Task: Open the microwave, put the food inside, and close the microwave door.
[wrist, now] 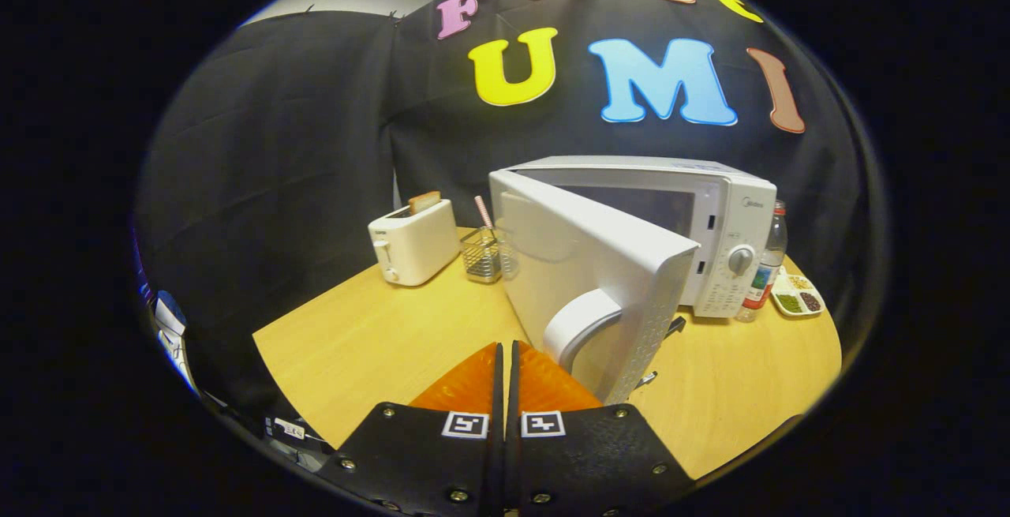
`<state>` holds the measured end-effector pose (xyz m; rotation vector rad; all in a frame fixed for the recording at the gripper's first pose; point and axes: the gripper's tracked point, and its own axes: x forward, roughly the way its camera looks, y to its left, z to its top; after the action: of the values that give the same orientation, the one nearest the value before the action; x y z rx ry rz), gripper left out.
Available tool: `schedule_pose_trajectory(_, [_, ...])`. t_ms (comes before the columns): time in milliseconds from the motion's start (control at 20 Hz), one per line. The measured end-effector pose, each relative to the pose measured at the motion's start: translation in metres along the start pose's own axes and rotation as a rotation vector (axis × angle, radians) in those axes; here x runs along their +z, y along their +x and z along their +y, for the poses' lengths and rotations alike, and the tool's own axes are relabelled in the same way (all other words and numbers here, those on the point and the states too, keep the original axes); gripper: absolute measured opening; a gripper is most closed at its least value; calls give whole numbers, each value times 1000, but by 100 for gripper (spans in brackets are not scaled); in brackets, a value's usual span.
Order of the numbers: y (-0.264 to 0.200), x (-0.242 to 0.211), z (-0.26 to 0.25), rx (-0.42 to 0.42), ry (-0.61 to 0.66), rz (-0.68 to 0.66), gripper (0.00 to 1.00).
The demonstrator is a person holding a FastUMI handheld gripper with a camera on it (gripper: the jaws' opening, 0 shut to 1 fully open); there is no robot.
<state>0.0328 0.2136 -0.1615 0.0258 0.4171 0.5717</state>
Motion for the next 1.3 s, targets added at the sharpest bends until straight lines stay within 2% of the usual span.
schedule_pose_trajectory(400, [22,24,-79,-168,37,-12,1])
schedule_pose_trajectory(900, [74,63,-150,-343,72,-54,1])
schedule_pose_trajectory(1300, [116,88,-187,-436,207,-85,1])
